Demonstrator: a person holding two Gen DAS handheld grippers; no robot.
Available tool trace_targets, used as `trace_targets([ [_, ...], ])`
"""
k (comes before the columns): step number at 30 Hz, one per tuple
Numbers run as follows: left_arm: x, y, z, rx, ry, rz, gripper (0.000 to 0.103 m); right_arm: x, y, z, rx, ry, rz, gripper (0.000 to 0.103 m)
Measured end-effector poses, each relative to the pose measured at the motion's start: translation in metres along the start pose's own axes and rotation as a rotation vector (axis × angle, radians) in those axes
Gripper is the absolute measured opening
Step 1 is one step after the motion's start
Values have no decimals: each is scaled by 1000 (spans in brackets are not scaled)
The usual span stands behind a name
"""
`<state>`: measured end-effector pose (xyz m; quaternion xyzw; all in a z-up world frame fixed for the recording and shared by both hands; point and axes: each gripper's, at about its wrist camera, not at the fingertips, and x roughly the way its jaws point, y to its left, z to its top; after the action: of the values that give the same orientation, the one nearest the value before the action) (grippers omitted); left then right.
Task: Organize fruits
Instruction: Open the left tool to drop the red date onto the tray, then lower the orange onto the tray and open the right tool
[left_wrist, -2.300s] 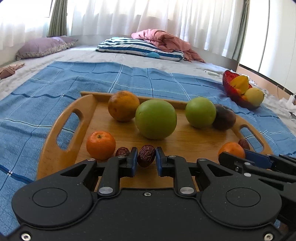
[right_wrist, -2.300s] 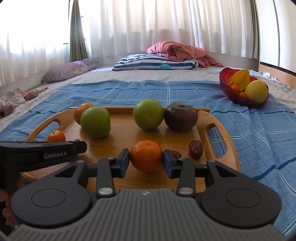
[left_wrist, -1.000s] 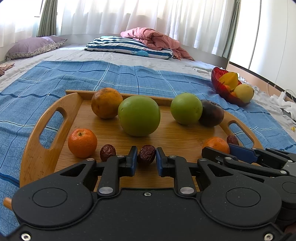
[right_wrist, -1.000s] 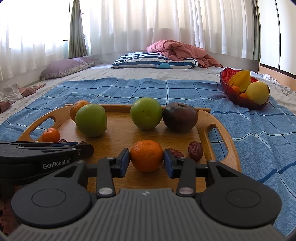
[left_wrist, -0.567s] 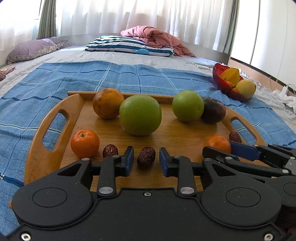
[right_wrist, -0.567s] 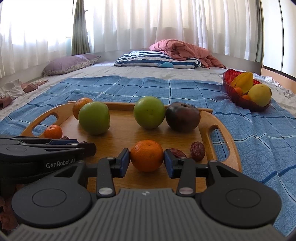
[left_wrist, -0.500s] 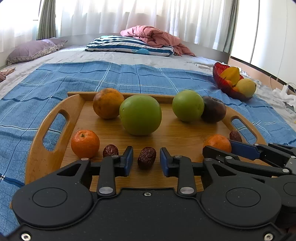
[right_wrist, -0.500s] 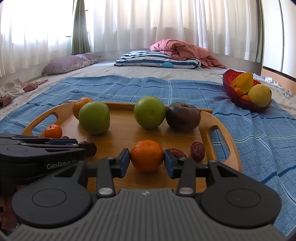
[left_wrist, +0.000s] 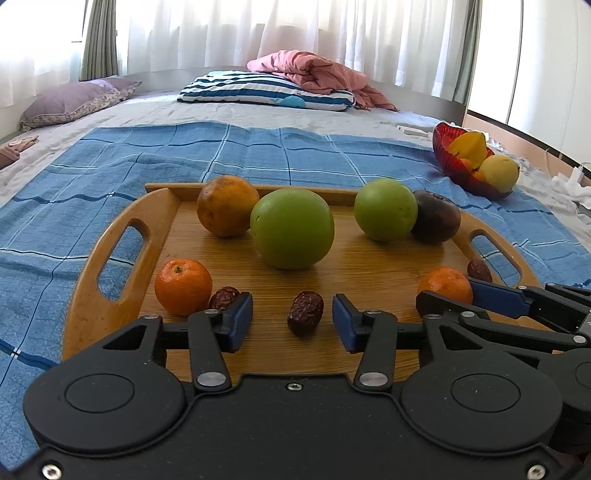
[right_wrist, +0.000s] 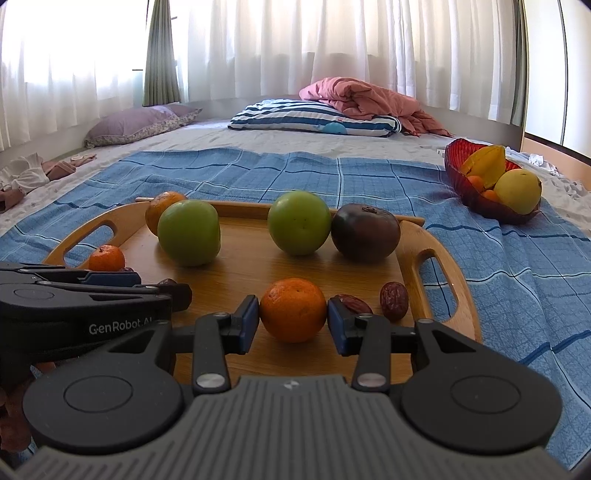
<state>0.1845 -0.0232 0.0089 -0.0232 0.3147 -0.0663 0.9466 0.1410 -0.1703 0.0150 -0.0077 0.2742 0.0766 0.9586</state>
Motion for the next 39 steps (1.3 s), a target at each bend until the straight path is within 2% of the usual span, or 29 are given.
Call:
trace_targets([
  [8,-2,0,-1,-1,0,5,51,0,0,0,0,1,0,49],
  [12,-5,1,-3,-1,-2,8,56,-2,0,-2,-9,0,-2,52],
  [22,-10,3,-5,1,2,19,66,-7,-1,-5,-20,6,1,52],
  [28,-13,4,-6,4,4,23,70,-8,0,-5,-20,5,0,56],
  [30,-15,5,-7,7,1,27,71,-10,0,-5,-23,1,-4,60],
  [39,-26,5,-6,3,-14,35,76,-22,1,-5,-22,-15,-14,63],
])
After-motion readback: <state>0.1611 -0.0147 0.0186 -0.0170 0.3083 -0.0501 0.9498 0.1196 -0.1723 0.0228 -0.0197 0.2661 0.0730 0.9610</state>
